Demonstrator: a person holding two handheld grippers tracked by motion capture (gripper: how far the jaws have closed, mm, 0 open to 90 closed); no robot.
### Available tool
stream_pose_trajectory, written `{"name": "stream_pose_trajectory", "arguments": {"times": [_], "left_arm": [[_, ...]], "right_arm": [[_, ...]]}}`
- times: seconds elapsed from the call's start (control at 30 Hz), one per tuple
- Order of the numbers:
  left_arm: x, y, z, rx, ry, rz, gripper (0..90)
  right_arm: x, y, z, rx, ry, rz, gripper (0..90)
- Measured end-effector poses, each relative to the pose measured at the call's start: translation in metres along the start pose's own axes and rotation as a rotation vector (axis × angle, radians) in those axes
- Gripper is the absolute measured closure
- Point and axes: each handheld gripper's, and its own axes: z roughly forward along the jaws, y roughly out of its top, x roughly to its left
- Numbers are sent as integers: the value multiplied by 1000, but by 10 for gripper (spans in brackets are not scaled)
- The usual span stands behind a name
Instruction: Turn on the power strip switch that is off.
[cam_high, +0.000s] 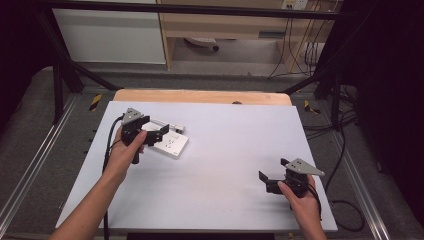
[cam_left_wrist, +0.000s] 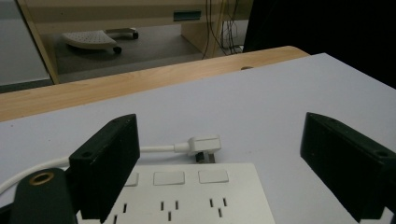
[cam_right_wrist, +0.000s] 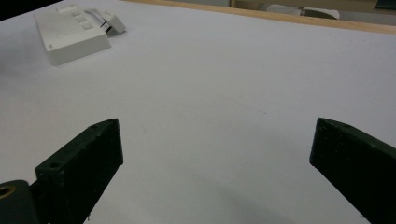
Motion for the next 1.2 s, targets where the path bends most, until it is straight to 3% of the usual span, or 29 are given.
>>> {"name": "stream_pose_trajectory", "arguments": {"times": [0.33,0.77,1.2], "left_arm": [[9,-3,-31,-22,3,-11,111],[21,-22,-71,-7,17,-23,110],[18,-42,-102,-25,9,-25,108]], "right_arm": [[0,-1,1,7,-2,-4,31],[0,-1,1,12,-4,-4,31],[0,-1,1,12,-7,-2,31]]}}
